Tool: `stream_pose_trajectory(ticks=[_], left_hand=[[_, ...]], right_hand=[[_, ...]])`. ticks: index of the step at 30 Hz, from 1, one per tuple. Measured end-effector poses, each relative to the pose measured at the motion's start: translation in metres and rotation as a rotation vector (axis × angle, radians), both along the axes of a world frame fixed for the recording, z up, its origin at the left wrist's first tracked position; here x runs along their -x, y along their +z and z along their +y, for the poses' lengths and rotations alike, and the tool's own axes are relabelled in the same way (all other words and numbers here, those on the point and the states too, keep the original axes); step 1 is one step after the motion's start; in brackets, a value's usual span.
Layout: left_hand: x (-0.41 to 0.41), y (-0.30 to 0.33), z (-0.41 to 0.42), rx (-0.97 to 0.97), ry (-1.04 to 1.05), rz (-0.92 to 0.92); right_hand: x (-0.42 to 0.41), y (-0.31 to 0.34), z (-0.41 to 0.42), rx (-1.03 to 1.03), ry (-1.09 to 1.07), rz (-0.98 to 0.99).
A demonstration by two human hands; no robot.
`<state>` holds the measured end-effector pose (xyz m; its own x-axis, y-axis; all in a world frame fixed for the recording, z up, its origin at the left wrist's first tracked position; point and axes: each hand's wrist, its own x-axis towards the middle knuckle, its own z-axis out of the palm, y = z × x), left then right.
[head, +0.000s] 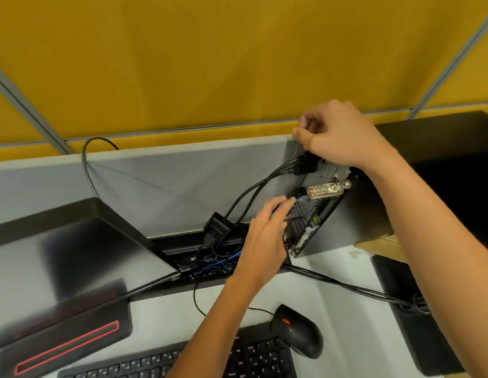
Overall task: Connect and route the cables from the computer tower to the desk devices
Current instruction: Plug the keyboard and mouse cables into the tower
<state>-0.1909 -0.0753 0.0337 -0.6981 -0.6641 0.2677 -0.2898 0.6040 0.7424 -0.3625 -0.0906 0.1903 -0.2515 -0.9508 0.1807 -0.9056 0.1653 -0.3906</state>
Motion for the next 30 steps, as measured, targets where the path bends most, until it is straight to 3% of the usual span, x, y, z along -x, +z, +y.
stream_pose_trajectory(ticks=[6, 9, 11, 14, 20, 23, 26, 30], left_hand=[[-0.051, 0.010, 0.012, -0.296, -0.003, 0.063], [-0.068, 0.006, 0.012, -0.331, 0.056, 0.051], [-0.074, 0.006, 0.013, -0.347, 0.096, 0.086], [-0.084, 0.009, 0.014, -0.389, 0.122, 0.125], [-0.115, -0.001, 0.016, -0.420, 0.276, 0.259], [-0.126, 0.000, 0.011, -0.267, 0.241, 0.060], [-0.132, 0.002, 0.010, -0.252, 0.101, -0.184], [-0.129, -0.002, 0.001, -0.135, 0.146, -0.359]], right_hand=[[-0.014, 0.001, 0.003, 0.133, 0.012, 0.076], [-0.057, -0.003, 0.021, 0.296, 0.164, 0.068], [-0.092, -0.027, 0.041, 0.172, 0.320, 0.022], [-0.122, -0.081, 0.063, -0.173, 0.443, -0.016], [-0.115, -0.121, 0.073, -0.458, 0.418, 0.088], [-0.110, -0.128, 0.075, -0.404, 0.390, 0.199], [-0.101, -0.130, 0.074, -0.323, 0.281, 0.156], [-0.104, -0.138, 0.078, -0.339, 0.191, 0.180]])
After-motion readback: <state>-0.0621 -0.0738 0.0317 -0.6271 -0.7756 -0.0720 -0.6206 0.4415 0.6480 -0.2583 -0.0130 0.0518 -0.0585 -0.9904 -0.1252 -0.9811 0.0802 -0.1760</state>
